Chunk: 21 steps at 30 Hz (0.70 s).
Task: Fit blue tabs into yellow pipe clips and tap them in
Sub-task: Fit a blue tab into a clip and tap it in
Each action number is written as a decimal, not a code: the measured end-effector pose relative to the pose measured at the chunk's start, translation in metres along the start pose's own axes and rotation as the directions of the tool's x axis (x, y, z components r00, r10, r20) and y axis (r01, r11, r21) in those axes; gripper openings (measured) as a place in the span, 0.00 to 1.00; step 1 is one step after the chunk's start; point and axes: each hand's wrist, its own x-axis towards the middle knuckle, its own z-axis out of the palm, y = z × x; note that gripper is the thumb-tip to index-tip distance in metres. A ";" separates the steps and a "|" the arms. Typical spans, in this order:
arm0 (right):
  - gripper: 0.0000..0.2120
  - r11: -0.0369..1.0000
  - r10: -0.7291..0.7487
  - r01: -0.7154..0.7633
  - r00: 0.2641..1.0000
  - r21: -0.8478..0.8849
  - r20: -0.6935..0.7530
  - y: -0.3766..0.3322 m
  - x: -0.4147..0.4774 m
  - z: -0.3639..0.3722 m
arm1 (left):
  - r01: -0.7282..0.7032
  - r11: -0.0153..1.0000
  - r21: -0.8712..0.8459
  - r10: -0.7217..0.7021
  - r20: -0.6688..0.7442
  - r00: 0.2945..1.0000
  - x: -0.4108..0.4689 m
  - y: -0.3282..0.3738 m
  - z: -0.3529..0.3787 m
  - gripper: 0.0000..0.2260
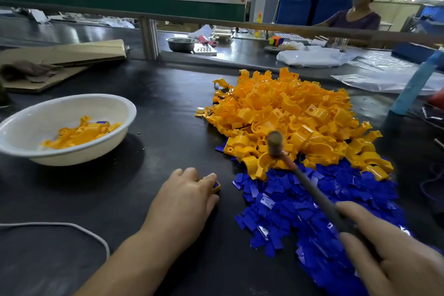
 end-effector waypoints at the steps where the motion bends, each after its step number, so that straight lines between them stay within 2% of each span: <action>1: 0.19 0.998 0.053 -0.054 0.998 -0.025 -0.024 0.009 -0.001 0.000 | -0.016 0.999 0.040 0.015 0.009 1.000 0.001 0.001 0.001 0.20; 6: 0.26 0.957 0.224 -0.231 0.973 -0.177 -0.056 0.060 0.000 0.015 | 0.015 0.995 0.099 -0.022 0.067 0.998 0.008 0.006 -0.003 0.16; 9: 0.25 0.947 0.241 -0.254 0.966 -0.195 -0.087 0.080 -0.002 0.021 | 0.115 0.993 0.006 -0.115 0.108 0.987 0.017 0.001 -0.020 0.16; 10: 0.24 0.952 0.233 -0.246 0.968 -0.184 -0.090 0.084 -0.002 0.022 | 0.157 0.987 -0.039 -0.154 0.066 0.986 0.021 -0.005 -0.029 0.16; 12: 0.25 0.958 0.224 -0.231 0.973 -0.173 -0.056 0.094 -0.003 0.023 | 0.211 0.971 -0.116 -0.225 -0.127 0.966 0.032 -0.025 -0.049 0.15; 14: 0.28 0.964 0.197 -0.192 0.980 -0.185 0.007 0.100 -0.001 0.023 | 0.235 0.965 -0.117 -0.261 -0.333 0.906 0.045 -0.058 -0.068 0.14; 15: 0.29 0.962 0.189 -0.180 0.982 -0.207 0.028 0.101 0.001 0.022 | 0.272 0.959 -0.081 -0.281 -0.388 0.877 0.052 -0.076 -0.075 0.14; 18: 0.35 0.931 0.171 -0.134 0.982 -0.339 0.082 0.099 0.008 0.023 | 0.436 0.900 0.004 -0.405 -0.364 0.839 0.072 -0.126 -0.084 0.15; 21: 0.31 0.904 0.199 -0.144 0.975 -0.403 0.097 0.081 0.020 0.016 | 0.538 0.842 0.041 -0.509 -0.275 0.816 0.083 -0.154 -0.080 0.17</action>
